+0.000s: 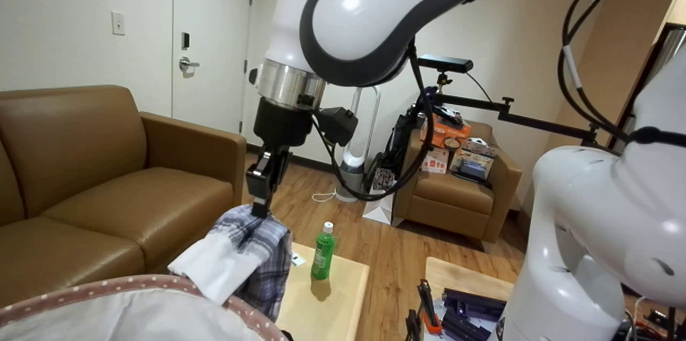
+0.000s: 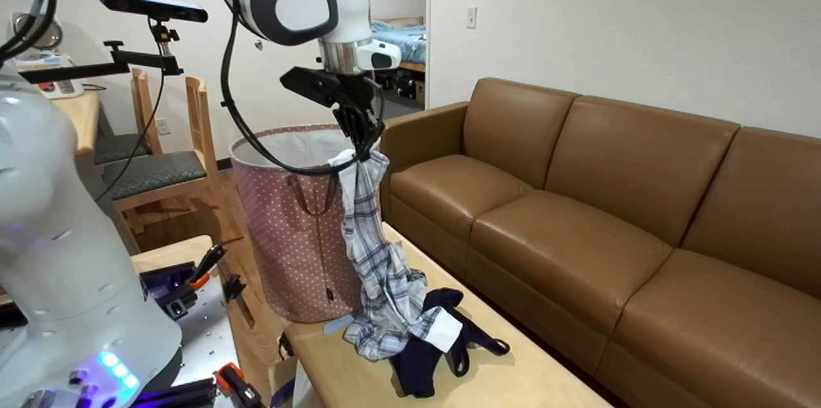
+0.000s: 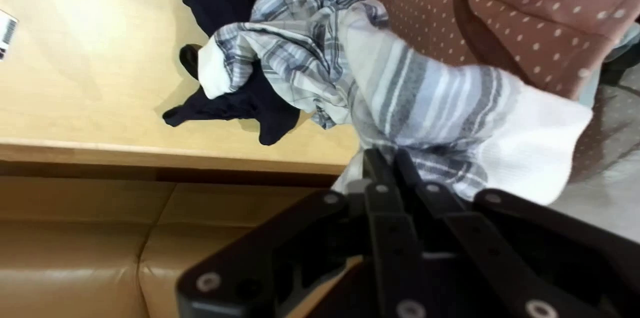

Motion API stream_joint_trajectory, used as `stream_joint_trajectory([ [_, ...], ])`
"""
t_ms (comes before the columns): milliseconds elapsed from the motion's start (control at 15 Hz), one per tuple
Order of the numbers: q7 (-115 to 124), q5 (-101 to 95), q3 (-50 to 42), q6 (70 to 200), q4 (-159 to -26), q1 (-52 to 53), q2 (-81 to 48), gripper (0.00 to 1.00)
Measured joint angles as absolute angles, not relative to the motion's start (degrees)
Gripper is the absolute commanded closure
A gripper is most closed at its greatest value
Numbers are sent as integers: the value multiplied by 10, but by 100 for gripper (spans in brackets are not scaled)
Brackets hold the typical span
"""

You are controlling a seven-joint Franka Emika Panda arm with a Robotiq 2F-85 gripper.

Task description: Remove the checkered shirt from the pink laundry bag

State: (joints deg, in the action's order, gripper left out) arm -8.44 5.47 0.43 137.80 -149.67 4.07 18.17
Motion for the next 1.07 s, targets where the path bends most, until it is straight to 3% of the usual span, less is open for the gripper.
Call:
stream_joint_trajectory([
  [400, -76, 26, -6, 1406, -1488, 17, 96, 94],
  [733, -105, 46, 0, 1517, -1436, 24, -70, 94],
  [1067, -111, 51, 27, 1536, -1344, 17, -221, 94],
])
